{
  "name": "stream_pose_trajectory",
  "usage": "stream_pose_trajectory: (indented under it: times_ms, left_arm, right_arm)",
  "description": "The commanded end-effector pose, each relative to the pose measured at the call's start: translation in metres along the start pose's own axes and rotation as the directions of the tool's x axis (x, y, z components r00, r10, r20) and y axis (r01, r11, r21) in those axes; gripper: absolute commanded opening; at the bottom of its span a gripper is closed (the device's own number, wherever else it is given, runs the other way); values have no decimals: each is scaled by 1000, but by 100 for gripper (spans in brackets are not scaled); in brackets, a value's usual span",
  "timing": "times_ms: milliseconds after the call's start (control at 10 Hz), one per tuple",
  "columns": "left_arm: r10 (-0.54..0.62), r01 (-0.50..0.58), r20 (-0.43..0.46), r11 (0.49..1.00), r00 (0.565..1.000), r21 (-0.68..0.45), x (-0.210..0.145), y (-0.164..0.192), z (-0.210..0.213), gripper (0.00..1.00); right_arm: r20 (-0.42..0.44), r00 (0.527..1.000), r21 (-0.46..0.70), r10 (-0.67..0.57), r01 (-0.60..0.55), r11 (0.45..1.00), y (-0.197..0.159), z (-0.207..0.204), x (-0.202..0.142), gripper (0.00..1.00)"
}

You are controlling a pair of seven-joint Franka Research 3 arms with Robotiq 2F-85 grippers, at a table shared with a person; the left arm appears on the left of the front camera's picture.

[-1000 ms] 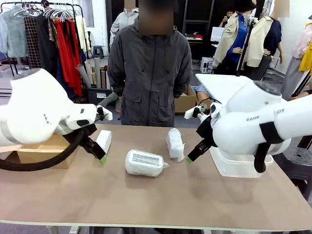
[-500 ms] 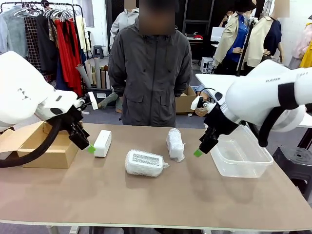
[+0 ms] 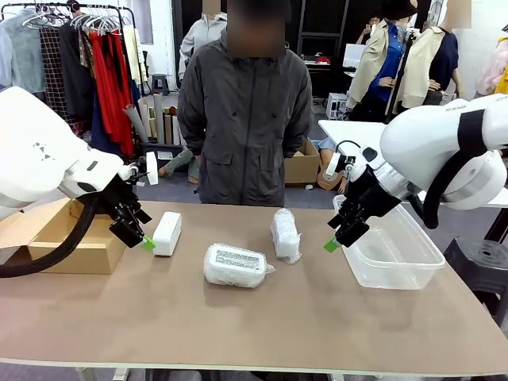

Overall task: Separate and place wrapped and unwrapped clocks.
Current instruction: Pick up the Digital clock indicated by the person.

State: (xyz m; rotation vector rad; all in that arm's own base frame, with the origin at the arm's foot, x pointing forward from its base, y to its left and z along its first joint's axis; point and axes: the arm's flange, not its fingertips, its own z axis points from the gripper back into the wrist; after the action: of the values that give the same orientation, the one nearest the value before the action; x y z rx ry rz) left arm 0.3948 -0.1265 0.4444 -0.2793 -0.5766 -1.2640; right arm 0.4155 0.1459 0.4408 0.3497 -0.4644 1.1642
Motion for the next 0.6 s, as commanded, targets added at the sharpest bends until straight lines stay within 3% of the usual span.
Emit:
stream_pose_trajectory:
  times_ms: [0,500]
  left_arm:
    - [10,-10,11,1000,1000,-9,-1,1,1,100]
    - [-6,6,-31,1000,999,-15,-2,8,6,100]
  right_arm:
    - [-1,1000,1,-6,6,1000,3,1,4,100]
    - [13,1000,21,2,-2,1000,-5,1,8,100]
